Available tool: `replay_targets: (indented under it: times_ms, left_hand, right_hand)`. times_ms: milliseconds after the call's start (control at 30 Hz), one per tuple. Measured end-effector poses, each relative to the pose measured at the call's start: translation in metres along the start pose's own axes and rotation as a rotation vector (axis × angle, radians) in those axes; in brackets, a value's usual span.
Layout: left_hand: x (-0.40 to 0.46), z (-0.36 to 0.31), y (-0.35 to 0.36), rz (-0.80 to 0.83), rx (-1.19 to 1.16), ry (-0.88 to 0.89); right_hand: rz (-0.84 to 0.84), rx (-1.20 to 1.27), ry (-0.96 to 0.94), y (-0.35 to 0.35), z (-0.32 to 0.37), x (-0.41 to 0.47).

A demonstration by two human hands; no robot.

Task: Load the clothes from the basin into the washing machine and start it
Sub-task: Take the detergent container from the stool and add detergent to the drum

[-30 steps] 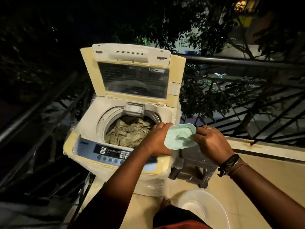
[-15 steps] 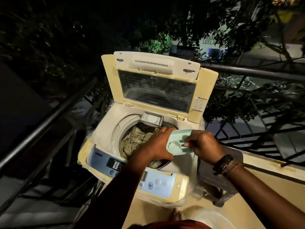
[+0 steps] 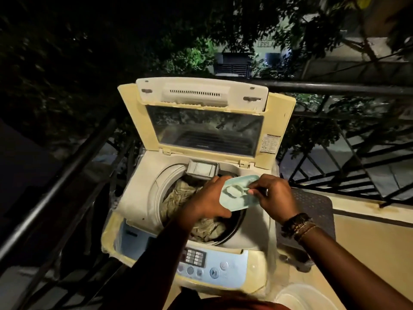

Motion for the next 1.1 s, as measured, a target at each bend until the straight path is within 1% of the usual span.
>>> replay_targets:
  times_ms: [133,233,333,433,533,600,733,767,833,900,1033,1100]
  left_hand:
    - [0.006,0.022,-0.014,0.027,-0.015,0.029]
    - [0.006,0.046,-0.024,0.064,-0.011,0.049]
    - [0.003,0.075,-0.034,0.085,0.046,0.054]
    - [-0.003,0.108,-0.039,0.074,0.067,0.051]
    - [-0.01,0.136,-0.042,0.077,0.1,0.061]
    - [-0.016,0.155,-0.046,0.055,0.14,0.086]
    - [-0.029,0.186,-0.051,0.052,0.16,0.106]
    - [-0.031,0.194,-0.051,0.063,0.157,0.104]
    - [-0.033,0.206,-0.053,0.069,0.168,0.092]
    - [-0.034,0.213,-0.056,0.063,0.191,0.091]
    - [-0.032,0.217,-0.063,0.066,0.187,0.109]
    - [-0.028,0.217,-0.065,0.074,0.19,0.117]
  right_hand:
    - [-0.054,0.052,0.099,0.01,0.003,0.012]
    - [-0.048,0.188,0.28,0.022,0.007,0.025]
    - [-0.011,0.374,0.421,0.043,0.013,0.046]
    - [-0.006,0.547,0.511,0.066,0.023,0.069]
    - [0.004,0.582,0.556,0.088,0.029,0.097]
    - [-0.01,0.502,0.55,0.103,0.029,0.118]
    - [-0.071,0.172,0.453,0.124,0.033,0.154]
    - [-0.083,0.082,0.394,0.128,0.033,0.161]
    - [-0.051,-0.135,0.249,0.138,0.032,0.169]
    - [-0.021,-0.295,0.17,0.145,0.031,0.171]
    - [-0.03,-0.459,0.132,0.15,0.032,0.165]
    - [-0.036,-0.478,0.111,0.148,0.037,0.163]
Point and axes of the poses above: each hand's wrist, its own x-axis towards the middle knuckle, its own y-axis out of the palm, z = x × y, the point moved 3 cm from there along x, towards the middle knuckle, and after that the axes turned 7 degrees about z, right-handed, at the moved point
